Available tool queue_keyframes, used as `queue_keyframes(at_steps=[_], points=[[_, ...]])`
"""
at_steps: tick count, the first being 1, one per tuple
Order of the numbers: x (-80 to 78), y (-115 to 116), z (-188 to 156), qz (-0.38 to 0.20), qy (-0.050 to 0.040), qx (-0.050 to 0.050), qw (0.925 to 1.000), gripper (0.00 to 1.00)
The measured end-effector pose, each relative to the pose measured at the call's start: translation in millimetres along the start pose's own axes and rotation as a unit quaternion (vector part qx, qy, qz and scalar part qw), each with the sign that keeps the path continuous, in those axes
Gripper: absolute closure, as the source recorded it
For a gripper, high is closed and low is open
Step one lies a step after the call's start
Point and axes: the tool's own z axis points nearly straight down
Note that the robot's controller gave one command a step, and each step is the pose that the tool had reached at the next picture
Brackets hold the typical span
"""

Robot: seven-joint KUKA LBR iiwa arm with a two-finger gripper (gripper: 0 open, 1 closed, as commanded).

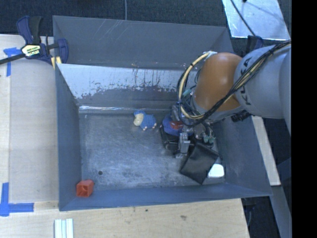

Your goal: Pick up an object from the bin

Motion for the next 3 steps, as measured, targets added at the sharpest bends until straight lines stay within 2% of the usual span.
queue_keyframes(at_steps=[1,2,3], points=[[-9.4,42,-109,-0.001,-0.0039,-0.002,1.0,1.0],[-26.2,37,-260,-0.009,-0.004,-0.002,0.9999,1.0],[-13.4,23,-257,0.002,0.0021,-0.002,1.0,1.0]])
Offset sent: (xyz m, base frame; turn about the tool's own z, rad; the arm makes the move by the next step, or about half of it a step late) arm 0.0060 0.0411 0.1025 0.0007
